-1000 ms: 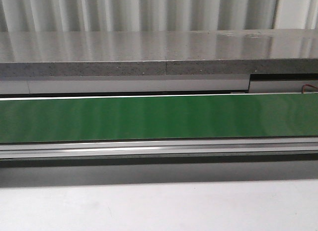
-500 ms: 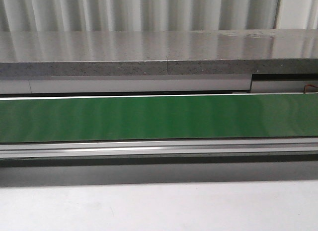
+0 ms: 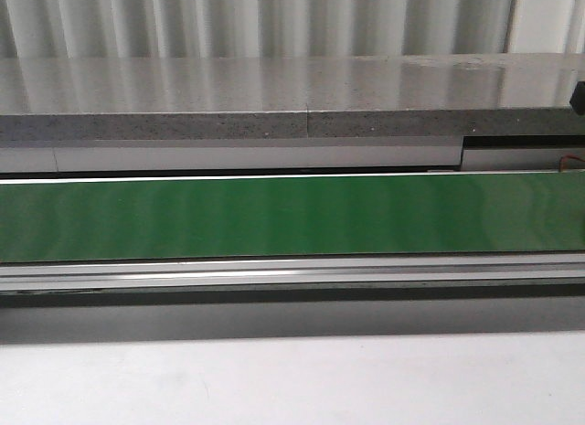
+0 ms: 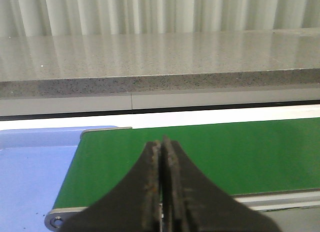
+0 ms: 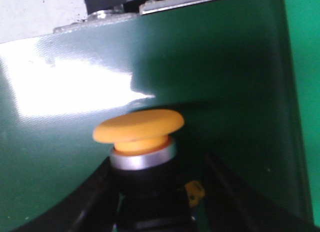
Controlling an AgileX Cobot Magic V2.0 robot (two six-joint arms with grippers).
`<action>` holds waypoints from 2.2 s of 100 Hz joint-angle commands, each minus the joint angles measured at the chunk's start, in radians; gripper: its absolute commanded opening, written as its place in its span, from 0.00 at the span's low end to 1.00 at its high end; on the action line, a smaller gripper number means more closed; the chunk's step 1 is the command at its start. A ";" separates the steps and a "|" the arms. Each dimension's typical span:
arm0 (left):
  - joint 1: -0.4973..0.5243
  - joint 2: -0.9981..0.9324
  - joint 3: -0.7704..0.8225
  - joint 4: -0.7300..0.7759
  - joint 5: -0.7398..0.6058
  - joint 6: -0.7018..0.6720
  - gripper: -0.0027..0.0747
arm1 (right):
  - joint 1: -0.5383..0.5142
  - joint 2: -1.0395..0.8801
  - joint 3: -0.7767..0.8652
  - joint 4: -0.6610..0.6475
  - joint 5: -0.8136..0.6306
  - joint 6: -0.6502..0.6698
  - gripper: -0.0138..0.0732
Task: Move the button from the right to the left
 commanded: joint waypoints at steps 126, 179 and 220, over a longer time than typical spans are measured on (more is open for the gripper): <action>-0.005 -0.034 0.027 -0.008 -0.087 -0.009 0.01 | -0.002 -0.982 0.327 0.095 -0.088 -0.272 0.90; -0.005 -0.034 0.027 -0.008 -0.094 -0.009 0.01 | -0.002 -1.264 0.539 0.091 -0.153 -0.268 0.78; -0.005 -0.034 0.027 -0.008 -0.098 -0.009 0.01 | -0.002 -1.265 0.539 0.091 -0.150 -0.268 0.08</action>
